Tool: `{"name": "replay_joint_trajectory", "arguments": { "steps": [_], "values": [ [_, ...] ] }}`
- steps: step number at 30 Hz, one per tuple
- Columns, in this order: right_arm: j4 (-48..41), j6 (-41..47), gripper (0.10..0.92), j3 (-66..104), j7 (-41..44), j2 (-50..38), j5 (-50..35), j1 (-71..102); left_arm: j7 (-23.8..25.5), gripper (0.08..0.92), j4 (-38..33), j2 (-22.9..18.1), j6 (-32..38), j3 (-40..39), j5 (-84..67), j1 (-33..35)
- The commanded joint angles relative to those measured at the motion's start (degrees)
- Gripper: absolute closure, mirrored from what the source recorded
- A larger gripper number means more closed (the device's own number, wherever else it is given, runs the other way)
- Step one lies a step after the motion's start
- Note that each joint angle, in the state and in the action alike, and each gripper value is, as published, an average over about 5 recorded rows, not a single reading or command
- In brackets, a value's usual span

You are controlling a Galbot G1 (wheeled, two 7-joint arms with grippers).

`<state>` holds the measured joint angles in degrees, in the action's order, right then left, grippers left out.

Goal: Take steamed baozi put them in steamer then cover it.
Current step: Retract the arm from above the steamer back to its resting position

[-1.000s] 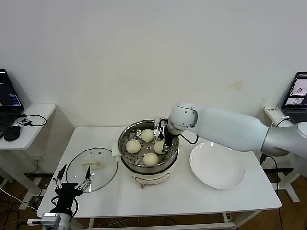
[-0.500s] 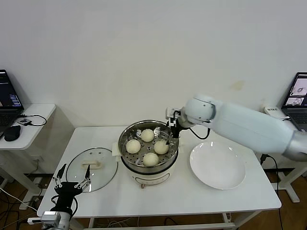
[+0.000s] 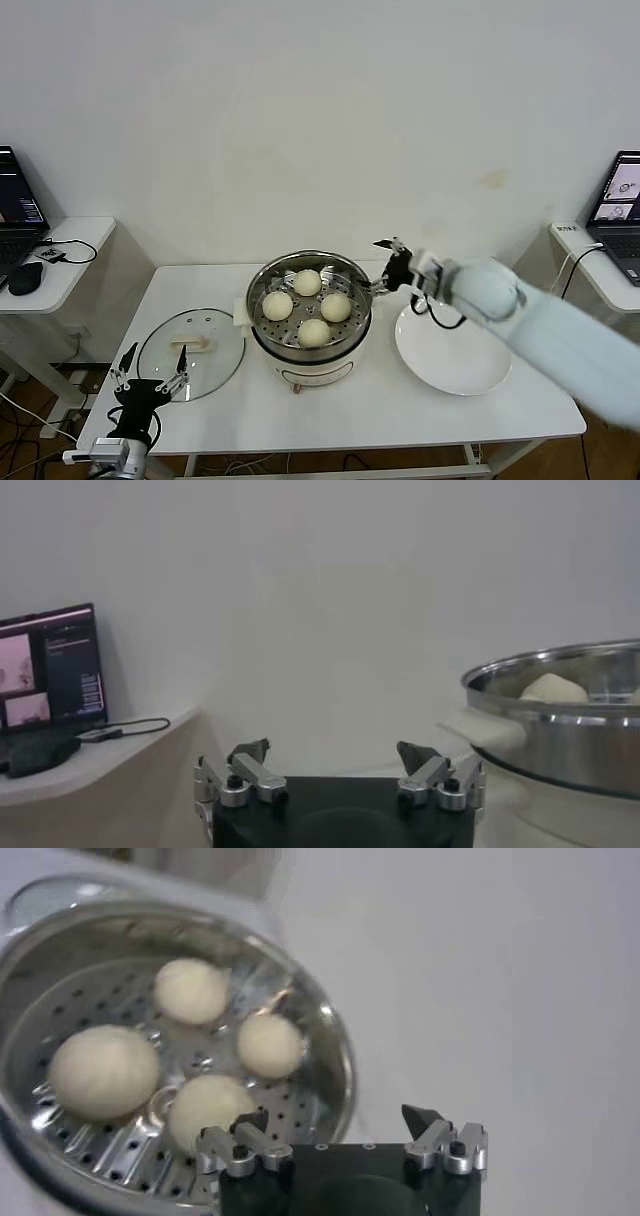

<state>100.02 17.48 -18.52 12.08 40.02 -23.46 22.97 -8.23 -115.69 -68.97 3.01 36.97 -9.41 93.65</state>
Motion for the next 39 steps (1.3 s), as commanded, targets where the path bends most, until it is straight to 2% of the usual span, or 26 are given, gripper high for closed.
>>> {"name": "replay_joint_trajectory", "arguments": {
  "steps": [1, 9, 15, 20, 28, 39],
  "values": [
    [5.38, -25.01, 0.203, 46.29, -7.96, 11.96, 11.94, 47.9, -0.83, 0.177, 3.53, -0.16, 1.19, -0.62, 6.12, -0.77],
    [9.17, -29.48, 0.203, 63.94, -3.7, 29.7, 14.28, 60.51, -2.74, 0.177, 8.09, 0.96, 1.82, 0.15, 30.61, -1.91],
    [11.4, -30.19, 0.202, 69.52, -2.88, 34.75, 14.05, 66.51, -1.59, 0.177, 12.71, 4.26, 2.85, 0.71, 52.97, -3.35],
    [11.13, -31.41, 0.203, 71.03, -2.66, 37.1, 15.23, 68.92, -0.31, 0.177, 17.2, 6.93, 4.31, -0.38, 65.26, -6.15],
    [11.48, -32.23, 0.203, 72.63, -2.86, 39.68, 15.41, 69.87, 1.49, 0.177, 23.84, 10.47, 3.2, -5.06, 72.79, -15.74],
    [10.81, -32.65, 0.203, 73.93, -2.85, 40.83, 15.3, 70.45, 1.93, 0.177, 33.51, 10.52, 2.86, -8.52, 74.73, -25.14]
  ]
}}
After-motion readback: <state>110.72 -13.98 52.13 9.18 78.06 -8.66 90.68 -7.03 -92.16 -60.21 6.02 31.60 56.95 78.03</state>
